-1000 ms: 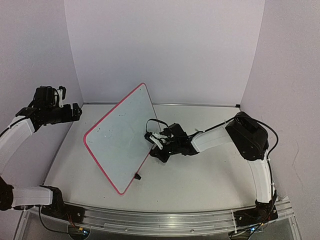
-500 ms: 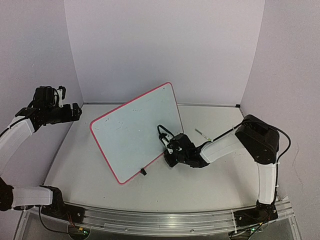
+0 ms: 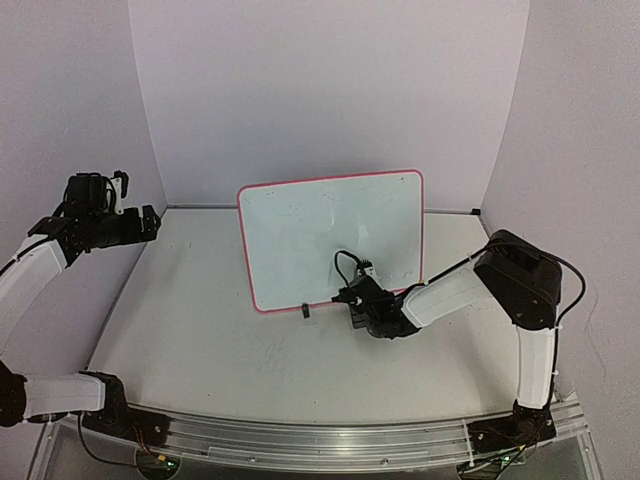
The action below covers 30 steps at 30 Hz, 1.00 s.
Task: Write a sentence on the whiteboard
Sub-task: Move the whiteboard to the center of the board, then pick up the whiteboard marker from the center of the board.
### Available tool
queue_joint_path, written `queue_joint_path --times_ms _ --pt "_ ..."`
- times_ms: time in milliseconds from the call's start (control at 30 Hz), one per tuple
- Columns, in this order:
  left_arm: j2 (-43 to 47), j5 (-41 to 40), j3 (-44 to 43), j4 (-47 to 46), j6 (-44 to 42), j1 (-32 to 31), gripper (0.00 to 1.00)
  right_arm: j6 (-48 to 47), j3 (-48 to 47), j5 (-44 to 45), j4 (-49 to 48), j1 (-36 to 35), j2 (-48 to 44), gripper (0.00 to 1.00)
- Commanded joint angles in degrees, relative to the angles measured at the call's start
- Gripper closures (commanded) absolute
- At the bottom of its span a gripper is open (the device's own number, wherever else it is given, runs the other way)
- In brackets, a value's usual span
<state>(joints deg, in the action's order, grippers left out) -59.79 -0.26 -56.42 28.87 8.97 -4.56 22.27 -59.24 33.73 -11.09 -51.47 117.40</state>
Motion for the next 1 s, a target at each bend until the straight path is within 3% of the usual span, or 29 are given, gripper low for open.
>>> queue_joint_path --times_ms 0,67,167,233,433,733,967 --pt "1.8 -1.3 0.3 -2.0 0.1 0.0 0.01 5.6 -1.1 8.6 4.5 -0.8 -2.0 1.00" --pt "1.9 -1.3 0.3 -2.0 0.1 0.0 0.01 6.2 -0.7 7.7 4.7 -1.0 -2.5 0.95" --pt "1.9 -1.4 0.3 -1.9 0.2 0.0 0.01 6.3 0.6 5.8 4.7 -1.6 -4.7 0.61" --pt "1.8 -1.4 0.2 -1.8 0.2 0.0 0.01 5.8 1.9 4.1 4.7 -2.1 -7.1 0.45" --pt "2.0 -1.8 0.2 -1.7 0.2 0.0 0.01 3.2 7.4 -4.2 5.9 -2.5 -16.3 0.25" --pt "2.0 -2.3 0.2 -1.6 0.1 0.0 0.01 -0.5 11.5 -9.3 18.1 -1.4 -31.7 0.24" --pt "1.9 -2.4 0.1 -1.4 0.3 0.0 0.01 -1.1 14.9 -22.0 21.2 11.9 -41.4 0.31"
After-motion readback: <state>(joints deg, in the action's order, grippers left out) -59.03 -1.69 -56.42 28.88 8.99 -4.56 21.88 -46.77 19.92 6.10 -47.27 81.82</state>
